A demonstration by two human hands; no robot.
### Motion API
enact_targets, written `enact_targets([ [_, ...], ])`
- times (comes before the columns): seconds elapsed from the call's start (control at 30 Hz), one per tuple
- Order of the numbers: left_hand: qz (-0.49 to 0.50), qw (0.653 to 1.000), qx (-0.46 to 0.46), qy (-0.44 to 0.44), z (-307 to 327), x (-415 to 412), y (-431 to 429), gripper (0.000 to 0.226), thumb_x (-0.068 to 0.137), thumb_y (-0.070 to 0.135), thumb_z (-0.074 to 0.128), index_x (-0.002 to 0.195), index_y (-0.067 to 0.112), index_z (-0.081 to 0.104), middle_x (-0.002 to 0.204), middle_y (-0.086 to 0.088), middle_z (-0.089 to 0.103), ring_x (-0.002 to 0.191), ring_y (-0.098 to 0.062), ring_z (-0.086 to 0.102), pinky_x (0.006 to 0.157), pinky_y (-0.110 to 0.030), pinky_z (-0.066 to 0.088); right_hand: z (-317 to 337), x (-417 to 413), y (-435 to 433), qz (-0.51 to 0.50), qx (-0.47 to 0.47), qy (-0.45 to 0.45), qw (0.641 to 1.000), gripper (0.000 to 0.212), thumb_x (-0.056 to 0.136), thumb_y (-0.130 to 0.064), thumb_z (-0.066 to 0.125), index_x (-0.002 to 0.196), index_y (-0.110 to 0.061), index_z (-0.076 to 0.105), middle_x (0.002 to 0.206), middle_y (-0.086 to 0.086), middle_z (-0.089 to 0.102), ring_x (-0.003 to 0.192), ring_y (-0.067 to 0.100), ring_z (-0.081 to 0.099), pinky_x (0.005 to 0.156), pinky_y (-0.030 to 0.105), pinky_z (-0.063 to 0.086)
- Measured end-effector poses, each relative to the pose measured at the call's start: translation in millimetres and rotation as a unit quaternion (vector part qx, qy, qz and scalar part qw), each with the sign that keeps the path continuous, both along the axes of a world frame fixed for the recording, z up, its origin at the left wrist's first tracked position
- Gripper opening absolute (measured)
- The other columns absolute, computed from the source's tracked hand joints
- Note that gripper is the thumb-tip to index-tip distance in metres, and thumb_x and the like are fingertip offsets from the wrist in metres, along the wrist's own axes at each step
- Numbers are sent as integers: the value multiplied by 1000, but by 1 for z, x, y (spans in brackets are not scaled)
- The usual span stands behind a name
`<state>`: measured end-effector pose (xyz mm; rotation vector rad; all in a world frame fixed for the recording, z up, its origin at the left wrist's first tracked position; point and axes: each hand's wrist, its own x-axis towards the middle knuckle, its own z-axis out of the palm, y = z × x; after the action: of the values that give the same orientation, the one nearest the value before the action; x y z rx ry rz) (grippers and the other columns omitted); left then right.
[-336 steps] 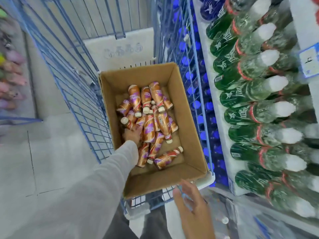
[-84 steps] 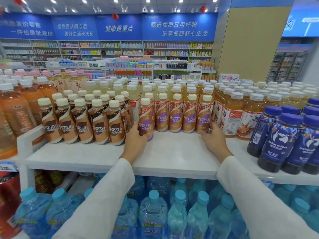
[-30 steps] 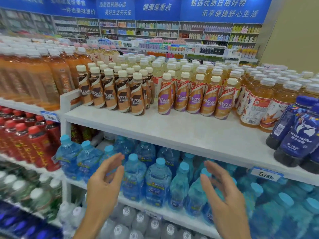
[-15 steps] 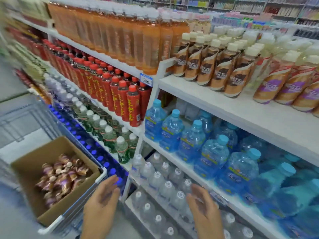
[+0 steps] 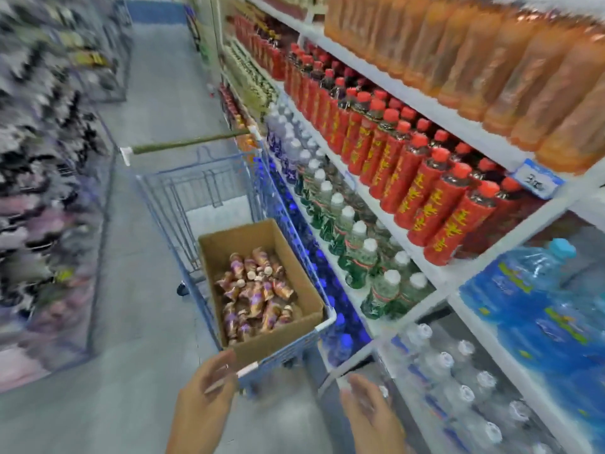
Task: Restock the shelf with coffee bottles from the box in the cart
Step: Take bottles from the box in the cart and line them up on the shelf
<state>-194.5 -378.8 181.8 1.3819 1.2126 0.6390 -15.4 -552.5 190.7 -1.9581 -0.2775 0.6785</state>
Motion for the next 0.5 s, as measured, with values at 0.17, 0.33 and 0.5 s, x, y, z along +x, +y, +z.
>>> enact_targets([
  [0.17, 43, 999, 3, 14, -1, -10, 33, 38, 92, -3, 66, 107, 32, 70, 102, 17, 76, 94, -1, 69, 77, -12, 52, -2, 7, 58, 73, 9, 31, 997, 26, 87, -14, 77, 101, -35, 72, 101, -17, 75, 92, -11, 65, 89, 13, 50],
  [0.33, 57, 997, -12, 42, -14, 10, 61, 33, 94, 2, 66, 109, 31, 69, 111, 10, 74, 102, -14, 69, 74, -12, 52, -7, 39, 111, 129, 11, 68, 989, 22, 94, -26, 69, 114, -34, 67, 115, -22, 68, 102, -14, 60, 86, 8, 44],
  [0.5, 66, 995, -32, 63, -18, 51, 101, 25, 96, 6, 64, 112, 23, 71, 112, 9, 74, 103, -10, 69, 71, -5, 49, -22, 84, 163, 159, 6, 77, 984, 22, 94, -28, 68, 115, -34, 67, 117, -20, 68, 102, -15, 59, 85, 12, 46],
])
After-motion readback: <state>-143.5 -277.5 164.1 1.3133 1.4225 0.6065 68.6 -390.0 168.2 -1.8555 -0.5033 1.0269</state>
